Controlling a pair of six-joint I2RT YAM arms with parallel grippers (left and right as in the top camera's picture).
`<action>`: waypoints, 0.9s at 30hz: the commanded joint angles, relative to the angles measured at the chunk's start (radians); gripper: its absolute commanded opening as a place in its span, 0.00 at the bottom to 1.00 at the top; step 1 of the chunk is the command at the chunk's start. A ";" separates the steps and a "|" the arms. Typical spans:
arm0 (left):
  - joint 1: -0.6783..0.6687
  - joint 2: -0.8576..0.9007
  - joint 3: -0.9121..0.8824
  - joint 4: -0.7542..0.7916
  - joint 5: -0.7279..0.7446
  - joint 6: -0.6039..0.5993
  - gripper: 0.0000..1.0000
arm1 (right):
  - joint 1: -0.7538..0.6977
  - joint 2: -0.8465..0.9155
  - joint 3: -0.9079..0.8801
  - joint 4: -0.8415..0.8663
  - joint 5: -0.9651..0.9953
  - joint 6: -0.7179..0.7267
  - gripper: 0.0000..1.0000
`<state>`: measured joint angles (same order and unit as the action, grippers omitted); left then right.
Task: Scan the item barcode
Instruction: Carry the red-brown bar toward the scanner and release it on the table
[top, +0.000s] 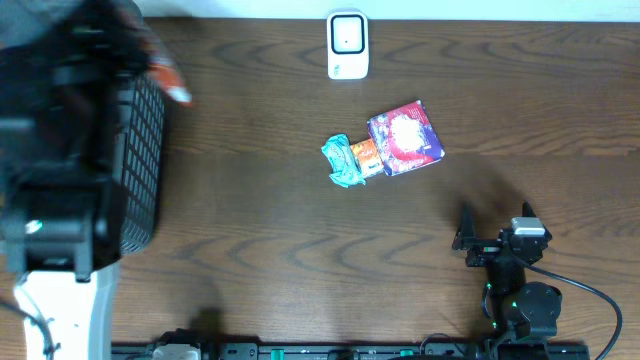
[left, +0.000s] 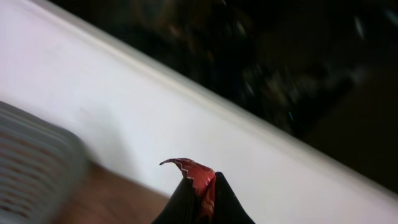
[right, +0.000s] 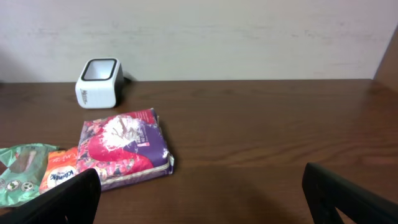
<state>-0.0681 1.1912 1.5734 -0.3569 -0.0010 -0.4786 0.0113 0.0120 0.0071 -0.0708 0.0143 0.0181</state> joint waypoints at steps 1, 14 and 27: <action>-0.128 0.092 -0.003 -0.023 0.012 0.003 0.07 | -0.006 -0.005 -0.002 -0.004 -0.005 0.013 0.99; -0.283 0.624 -0.003 -0.216 0.010 0.017 0.07 | -0.006 -0.005 -0.002 -0.004 -0.005 0.013 0.99; -0.291 0.798 0.010 -0.151 0.103 0.081 0.63 | -0.006 -0.005 -0.002 -0.004 -0.005 0.013 0.99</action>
<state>-0.3611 2.0453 1.5696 -0.5117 0.0696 -0.4564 0.0113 0.0120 0.0071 -0.0708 0.0143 0.0181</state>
